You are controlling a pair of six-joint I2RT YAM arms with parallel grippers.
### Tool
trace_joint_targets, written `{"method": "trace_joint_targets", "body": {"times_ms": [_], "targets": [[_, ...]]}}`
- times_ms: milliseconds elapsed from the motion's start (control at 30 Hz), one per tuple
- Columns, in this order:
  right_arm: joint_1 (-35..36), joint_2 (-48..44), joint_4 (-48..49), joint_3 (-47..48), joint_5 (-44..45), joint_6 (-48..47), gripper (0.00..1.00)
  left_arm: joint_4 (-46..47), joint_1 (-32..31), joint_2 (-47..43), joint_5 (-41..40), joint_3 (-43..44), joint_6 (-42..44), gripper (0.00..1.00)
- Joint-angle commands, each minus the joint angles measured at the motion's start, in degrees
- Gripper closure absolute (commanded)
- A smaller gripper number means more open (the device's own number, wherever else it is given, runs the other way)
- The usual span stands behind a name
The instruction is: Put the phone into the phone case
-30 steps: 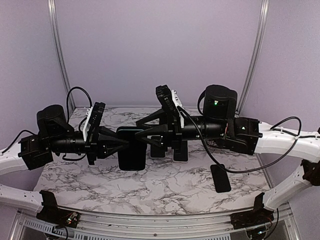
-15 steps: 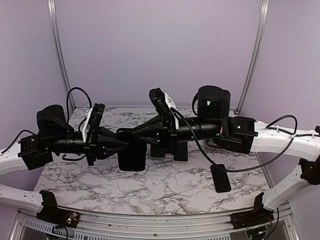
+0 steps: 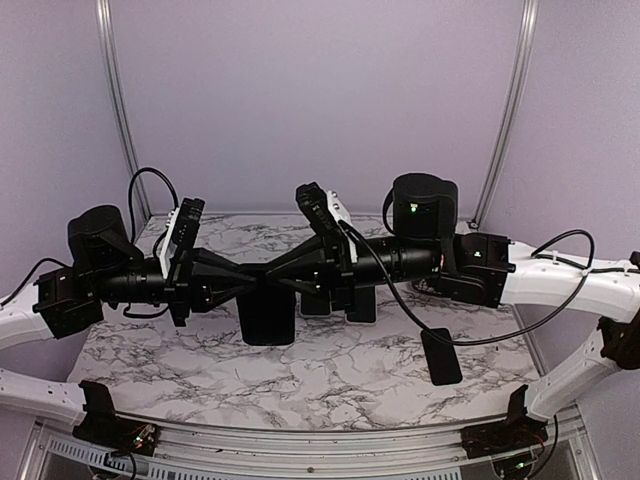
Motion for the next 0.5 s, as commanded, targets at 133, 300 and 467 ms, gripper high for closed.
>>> {"method": "trace_joint_targets", "body": {"times_ms": [133, 300, 467], "targets": [[-0.1, -1.6, 3.3, 1.1, 1.1, 0.1, 0.92, 1.3, -0.2, -0.5, -1.4, 1.8, 0.1, 1.0], [-0.3, -3.2, 5.5, -3.6, 4.9, 2.6, 0.33, 4.8, -0.2, -3.2, -6.2, 0.8, -2.2, 1.0], [-0.2, -3.4, 9.1, -9.0, 6.7, 6.7, 0.3, 6.7, -0.2, -3.3, -6.7, 0.8, -5.9, 1.0]]}}
